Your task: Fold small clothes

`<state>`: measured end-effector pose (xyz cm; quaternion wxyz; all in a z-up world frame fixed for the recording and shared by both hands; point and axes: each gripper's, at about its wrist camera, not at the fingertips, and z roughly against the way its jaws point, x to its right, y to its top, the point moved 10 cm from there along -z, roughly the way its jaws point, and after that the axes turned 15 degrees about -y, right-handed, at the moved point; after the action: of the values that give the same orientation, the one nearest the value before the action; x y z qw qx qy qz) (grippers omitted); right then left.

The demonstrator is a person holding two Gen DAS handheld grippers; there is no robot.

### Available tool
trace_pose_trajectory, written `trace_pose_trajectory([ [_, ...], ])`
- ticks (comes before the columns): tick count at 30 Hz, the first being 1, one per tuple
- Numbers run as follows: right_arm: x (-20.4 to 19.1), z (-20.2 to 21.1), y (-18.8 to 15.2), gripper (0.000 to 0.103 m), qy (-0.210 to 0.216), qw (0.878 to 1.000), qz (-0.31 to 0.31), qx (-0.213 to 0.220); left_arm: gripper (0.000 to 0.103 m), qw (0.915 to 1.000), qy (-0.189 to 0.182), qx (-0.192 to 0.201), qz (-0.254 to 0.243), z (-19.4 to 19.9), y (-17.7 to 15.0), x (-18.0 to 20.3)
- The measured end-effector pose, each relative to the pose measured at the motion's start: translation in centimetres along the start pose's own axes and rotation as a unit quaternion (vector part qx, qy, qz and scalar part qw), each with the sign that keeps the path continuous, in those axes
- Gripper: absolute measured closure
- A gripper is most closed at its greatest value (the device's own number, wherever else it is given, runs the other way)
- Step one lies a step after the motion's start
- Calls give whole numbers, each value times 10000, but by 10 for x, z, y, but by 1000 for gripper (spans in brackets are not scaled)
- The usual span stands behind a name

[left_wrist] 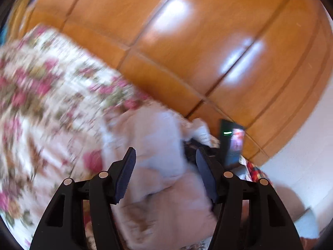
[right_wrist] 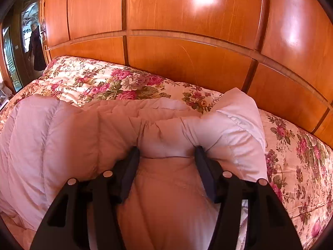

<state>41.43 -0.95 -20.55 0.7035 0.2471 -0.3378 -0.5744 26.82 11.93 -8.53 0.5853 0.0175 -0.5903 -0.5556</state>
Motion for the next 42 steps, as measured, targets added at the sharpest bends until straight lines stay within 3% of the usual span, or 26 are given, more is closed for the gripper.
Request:
trace_pose_trajectory([
  [3,1,1,0,47,41,10000,-64,23,44,9964,355,-606,-474,-38,-7,9],
  [5,3,2,0,47,97,9998,-162,38,44,9924,628,-948,-474,-64,-14,-6],
  [10,10,2,1,46,239,9987,-448,-3,53,9880,1078,-1083,-244,-79,-20,-46],
  [13,8,2,2,46,182,9988,-446,2,53,9808,1428,-1223,-521,-87,-24,-59],
  [19,5,-3,1,44,191,9988,-453,-51,53,9866,1159,-1132,-202,-96,-40,-93],
  [24,4,1,-2,44,90,9994,-324,80,53,9819,1453,-1145,-413,-81,-43,-71],
  [28,7,2,-3,44,159,9990,-409,113,53,9879,1165,-963,-334,-70,-14,-37],
  [30,7,3,-3,44,153,9990,-404,125,52,9864,1224,-989,-478,-75,1,-28],
  [34,9,4,-3,44,183,9986,-465,143,52,9752,1617,-1423,-499,-100,3,-51],
  [42,4,5,-2,40,258,9985,-469,133,50,9802,1461,-1298,-330,-108,-22,-91],
])
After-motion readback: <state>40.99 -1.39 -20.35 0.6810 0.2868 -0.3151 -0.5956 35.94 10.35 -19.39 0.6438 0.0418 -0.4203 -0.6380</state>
